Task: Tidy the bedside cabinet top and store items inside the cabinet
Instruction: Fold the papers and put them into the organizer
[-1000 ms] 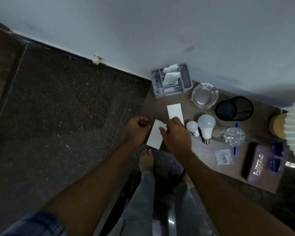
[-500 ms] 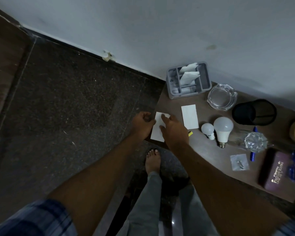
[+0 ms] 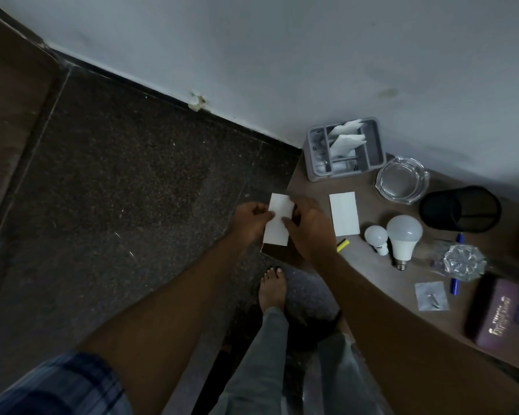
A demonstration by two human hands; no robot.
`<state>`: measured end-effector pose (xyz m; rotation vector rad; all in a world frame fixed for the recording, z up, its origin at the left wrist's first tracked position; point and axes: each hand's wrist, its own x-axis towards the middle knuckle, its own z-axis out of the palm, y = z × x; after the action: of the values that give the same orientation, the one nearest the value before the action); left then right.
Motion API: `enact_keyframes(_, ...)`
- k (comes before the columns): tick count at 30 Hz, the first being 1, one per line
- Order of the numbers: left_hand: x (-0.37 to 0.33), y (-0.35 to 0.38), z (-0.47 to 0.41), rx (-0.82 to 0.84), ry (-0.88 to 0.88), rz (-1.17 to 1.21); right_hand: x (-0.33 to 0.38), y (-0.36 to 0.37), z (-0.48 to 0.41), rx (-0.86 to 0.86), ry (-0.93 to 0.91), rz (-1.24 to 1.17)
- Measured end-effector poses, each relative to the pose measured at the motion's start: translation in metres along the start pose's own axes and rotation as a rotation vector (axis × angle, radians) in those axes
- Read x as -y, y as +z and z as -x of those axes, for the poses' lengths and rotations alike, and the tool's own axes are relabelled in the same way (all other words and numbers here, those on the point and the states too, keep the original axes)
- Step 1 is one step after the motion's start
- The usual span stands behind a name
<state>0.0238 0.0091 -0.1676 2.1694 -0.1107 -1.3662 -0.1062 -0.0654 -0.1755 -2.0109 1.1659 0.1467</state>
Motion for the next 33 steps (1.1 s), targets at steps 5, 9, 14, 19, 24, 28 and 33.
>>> enact_keyframes(5,-0.007,-0.008,0.007,0.089,0.017,0.093,-0.005,-0.016,-0.001,0.052,0.102,-0.364)
enact_keyframes(9,-0.018,-0.011,0.016,0.168,0.089,0.104,-0.008,-0.036,0.001,0.132,0.114,-0.587)
enact_keyframes(14,-0.042,-0.009,0.031,0.187,0.215,0.138,-0.011,-0.064,0.001,0.106,0.127,-0.735)
enact_keyframes(19,-0.07,0.005,0.044,0.155,0.348,0.168,-0.015,-0.107,0.005,0.047,-0.002,-0.67)
enact_keyframes(24,-0.102,0.019,0.05,0.144,0.441,0.179,-0.016,-0.158,-0.006,-0.009,-0.104,-0.611)
enact_keyframes(28,-0.135,0.032,0.051,0.109,0.479,0.176,-0.018,-0.192,-0.02,-0.157,-0.109,-0.539)
enact_keyframes(33,-0.178,0.05,0.053,0.054,0.579,0.13,-0.02,-0.218,-0.033,-0.396,-0.052,-0.461)
